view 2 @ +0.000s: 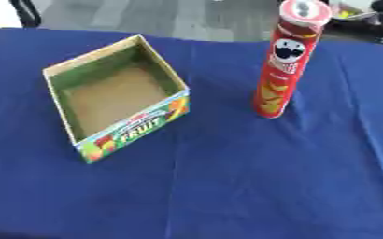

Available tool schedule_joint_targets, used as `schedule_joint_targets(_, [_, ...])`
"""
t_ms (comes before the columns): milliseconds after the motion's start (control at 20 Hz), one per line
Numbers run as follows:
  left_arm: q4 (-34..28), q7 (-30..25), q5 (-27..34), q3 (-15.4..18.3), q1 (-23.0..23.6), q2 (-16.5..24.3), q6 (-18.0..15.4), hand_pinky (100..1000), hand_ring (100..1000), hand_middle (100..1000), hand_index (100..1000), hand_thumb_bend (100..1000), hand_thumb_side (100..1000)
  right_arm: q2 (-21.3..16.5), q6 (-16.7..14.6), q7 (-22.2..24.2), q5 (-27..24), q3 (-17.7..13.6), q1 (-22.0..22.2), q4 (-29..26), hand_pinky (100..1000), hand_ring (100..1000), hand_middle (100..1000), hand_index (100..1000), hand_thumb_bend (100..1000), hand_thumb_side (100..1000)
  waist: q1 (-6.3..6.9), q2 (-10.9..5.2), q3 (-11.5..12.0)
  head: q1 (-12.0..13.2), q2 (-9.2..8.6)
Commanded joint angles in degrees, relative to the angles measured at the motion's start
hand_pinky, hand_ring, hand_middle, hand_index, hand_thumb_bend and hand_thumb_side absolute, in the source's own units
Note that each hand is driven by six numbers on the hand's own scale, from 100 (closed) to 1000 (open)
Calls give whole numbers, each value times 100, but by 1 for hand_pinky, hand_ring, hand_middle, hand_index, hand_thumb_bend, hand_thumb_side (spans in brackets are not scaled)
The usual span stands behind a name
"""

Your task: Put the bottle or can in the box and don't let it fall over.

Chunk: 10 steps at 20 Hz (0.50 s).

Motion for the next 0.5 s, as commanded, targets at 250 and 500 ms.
schedule_joint_targets(250, [-86, -24, -35, 67, -22, 104, 6, 458, 602, 654, 758, 196, 848, -205, 12, 32, 67, -62, -103, -136, 830, 783, 823, 960, 100, 753, -2, -86, 7, 13, -26])
schedule_joint_targets(500, [-86, -38, -38, 63, -15, 110, 26, 459, 601, 654, 757, 193, 848, -391, 140, 157, 377, -28, -272, -136, 842, 800, 834, 949, 100, 766, -7, -111, 8, 13, -9])
